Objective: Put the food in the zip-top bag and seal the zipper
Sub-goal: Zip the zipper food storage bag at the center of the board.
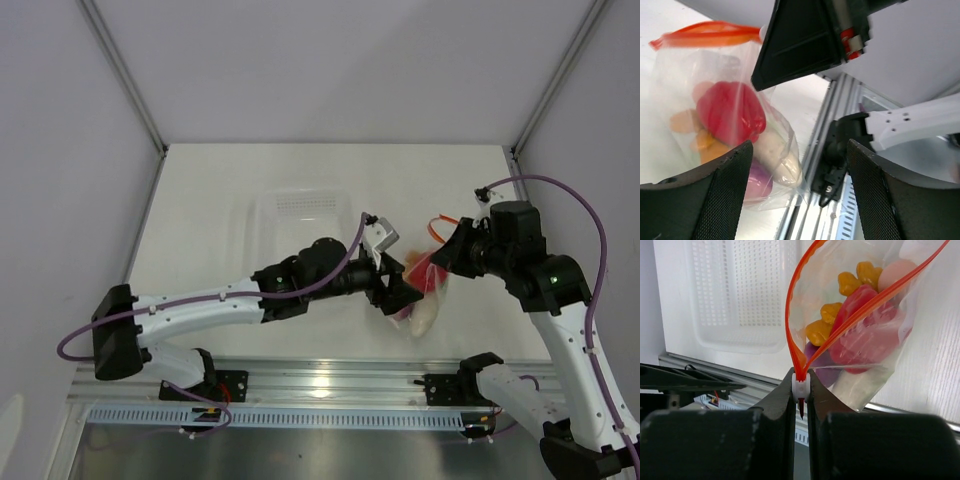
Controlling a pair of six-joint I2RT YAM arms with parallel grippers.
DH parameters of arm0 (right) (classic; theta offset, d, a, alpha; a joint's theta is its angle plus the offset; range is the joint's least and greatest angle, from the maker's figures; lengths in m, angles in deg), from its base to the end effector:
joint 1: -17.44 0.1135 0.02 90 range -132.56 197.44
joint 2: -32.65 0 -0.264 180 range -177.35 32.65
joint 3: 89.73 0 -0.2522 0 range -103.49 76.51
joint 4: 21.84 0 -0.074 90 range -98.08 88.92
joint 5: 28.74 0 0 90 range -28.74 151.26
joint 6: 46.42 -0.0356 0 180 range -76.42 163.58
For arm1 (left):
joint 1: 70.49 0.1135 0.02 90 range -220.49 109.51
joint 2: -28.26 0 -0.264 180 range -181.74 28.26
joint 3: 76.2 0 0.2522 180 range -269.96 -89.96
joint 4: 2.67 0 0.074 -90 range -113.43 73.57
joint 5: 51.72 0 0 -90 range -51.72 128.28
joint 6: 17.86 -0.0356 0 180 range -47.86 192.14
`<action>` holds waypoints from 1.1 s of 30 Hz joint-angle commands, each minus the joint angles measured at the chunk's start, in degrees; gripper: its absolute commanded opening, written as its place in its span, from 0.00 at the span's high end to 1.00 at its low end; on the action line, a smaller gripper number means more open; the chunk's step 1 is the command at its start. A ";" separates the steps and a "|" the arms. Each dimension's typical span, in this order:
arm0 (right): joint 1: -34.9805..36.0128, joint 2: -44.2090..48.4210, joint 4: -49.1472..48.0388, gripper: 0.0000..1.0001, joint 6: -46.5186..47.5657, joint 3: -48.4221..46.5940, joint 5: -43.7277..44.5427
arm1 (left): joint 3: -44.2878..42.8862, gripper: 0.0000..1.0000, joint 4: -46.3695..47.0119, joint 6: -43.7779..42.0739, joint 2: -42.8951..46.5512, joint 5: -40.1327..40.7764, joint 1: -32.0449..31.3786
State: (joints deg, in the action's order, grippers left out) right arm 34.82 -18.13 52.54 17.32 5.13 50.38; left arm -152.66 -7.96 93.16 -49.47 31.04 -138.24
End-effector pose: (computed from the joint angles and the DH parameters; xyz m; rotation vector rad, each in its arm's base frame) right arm 0.1361 0.0496 0.3903 0.0772 2.3287 0.6091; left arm 0.1188 -0.3022 0.3534 0.8289 1.6558 -1.2366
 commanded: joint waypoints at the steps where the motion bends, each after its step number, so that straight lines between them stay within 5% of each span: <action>1: -0.16 0.16 -0.95 1.00 -4.32 -3.68 2.35 | -3.04 0.21 1.64 -5.36 -2.42 10.22 -2.03; 7: 0.10 0.07 0.20 1.00 -5.64 -4.04 2.61 | -5.92 0.14 2.97 -8.27 -7.25 19.79 -6.08; 25: 1.25 -0.98 -0.24 1.00 -8.72 -4.92 1.12 | -12.72 0.15 5.50 -13.46 -20.61 22.54 -5.12; 29: 1.33 -0.72 -0.24 1.00 -8.81 -4.48 1.20 | -11.22 0.27 7.52 -12.93 -21.14 20.52 -4.15; 33: 1.42 -0.46 -0.94 1.00 -9.07 -2.99 0.24 | -10.60 0.61 8.50 -12.93 -20.88 18.41 -3.10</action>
State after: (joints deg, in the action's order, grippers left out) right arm 35.87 -19.44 54.59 9.04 2.86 51.74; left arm -163.41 -3.42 80.85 -70.81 51.54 -142.09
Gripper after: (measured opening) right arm 0.098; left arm 0.454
